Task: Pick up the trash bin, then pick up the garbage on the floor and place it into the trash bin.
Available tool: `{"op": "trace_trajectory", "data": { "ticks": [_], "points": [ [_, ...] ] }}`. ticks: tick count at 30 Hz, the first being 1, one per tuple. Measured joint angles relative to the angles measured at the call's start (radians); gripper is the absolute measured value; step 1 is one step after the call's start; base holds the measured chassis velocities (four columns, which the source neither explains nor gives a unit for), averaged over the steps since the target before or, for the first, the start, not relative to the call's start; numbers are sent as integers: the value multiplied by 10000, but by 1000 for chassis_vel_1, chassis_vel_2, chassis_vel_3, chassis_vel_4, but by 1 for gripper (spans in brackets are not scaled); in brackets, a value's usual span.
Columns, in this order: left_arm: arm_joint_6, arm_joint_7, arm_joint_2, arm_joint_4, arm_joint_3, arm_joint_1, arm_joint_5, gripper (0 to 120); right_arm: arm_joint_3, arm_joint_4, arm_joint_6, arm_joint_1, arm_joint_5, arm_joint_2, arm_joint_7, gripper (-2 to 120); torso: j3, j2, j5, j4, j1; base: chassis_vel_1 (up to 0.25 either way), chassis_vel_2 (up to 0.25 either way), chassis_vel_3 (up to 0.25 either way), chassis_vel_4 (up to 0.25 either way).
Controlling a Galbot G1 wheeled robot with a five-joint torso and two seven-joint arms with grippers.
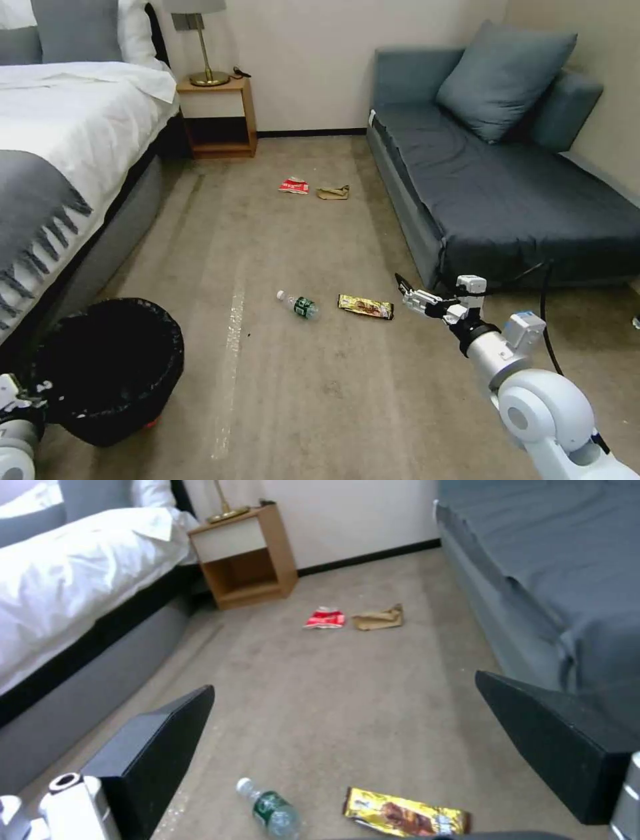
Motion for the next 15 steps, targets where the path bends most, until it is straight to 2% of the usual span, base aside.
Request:
{"op": "trace_trajectory", "data": {
  "ticks": [4, 10, 15],
  "points": [
    [-339, 64, -100, -53, 2, 56, 975, 4, 6, -56, 72, -29, 6, -29, -88, 100, -1, 0, 0, 0, 0, 0, 0, 0, 0],
    [-673, 220, -205, 47, -10, 152, 1570, 4, 13, -103, 264, -37, 79, -90, -423, 100, -1, 0, 0, 1, 0, 0, 0, 0, 0],
    [-782, 305, -277, 98, -19, 183, 1656, 4, 12, -154, 324, -8, 97, -132, -513, 100, -1, 0, -1, 1, 0, 0, 0, 0, 0]
  ]
}}
